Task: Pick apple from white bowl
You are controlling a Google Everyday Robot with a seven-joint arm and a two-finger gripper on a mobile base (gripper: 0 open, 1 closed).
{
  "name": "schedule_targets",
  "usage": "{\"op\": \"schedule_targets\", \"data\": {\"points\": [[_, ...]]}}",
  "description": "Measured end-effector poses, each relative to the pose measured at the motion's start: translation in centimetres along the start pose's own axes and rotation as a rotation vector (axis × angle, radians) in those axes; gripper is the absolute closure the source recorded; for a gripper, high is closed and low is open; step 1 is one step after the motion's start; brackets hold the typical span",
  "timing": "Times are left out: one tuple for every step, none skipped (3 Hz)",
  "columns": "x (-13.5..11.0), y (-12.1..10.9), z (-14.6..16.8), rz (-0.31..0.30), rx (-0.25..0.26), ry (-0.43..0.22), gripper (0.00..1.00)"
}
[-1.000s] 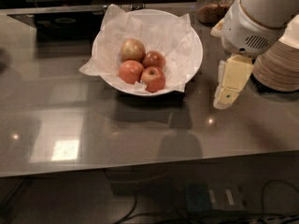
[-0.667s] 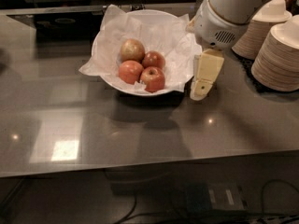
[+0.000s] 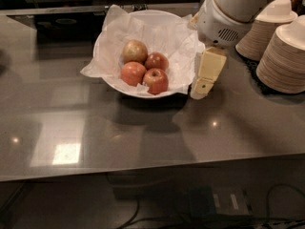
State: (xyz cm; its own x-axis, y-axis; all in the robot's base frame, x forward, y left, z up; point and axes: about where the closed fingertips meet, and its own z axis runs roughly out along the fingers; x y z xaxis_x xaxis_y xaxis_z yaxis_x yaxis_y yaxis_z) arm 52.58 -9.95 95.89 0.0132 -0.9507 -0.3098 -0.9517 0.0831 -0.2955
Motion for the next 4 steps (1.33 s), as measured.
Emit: {"op": "schedule_targets", "data": {"points": [[-1.2, -0.3, 0.1, 0.016, 0.0, -0.061, 0.07], [-1.7, -0.5, -0.2, 0.036, 0.006, -0.099, 0.18], [-2.0, -1.0, -0.3, 0.042, 0.008, -0.125, 0.25], [-2.0, -1.9, 0.3, 0.039, 0.006, -0.154, 0.31]]}}
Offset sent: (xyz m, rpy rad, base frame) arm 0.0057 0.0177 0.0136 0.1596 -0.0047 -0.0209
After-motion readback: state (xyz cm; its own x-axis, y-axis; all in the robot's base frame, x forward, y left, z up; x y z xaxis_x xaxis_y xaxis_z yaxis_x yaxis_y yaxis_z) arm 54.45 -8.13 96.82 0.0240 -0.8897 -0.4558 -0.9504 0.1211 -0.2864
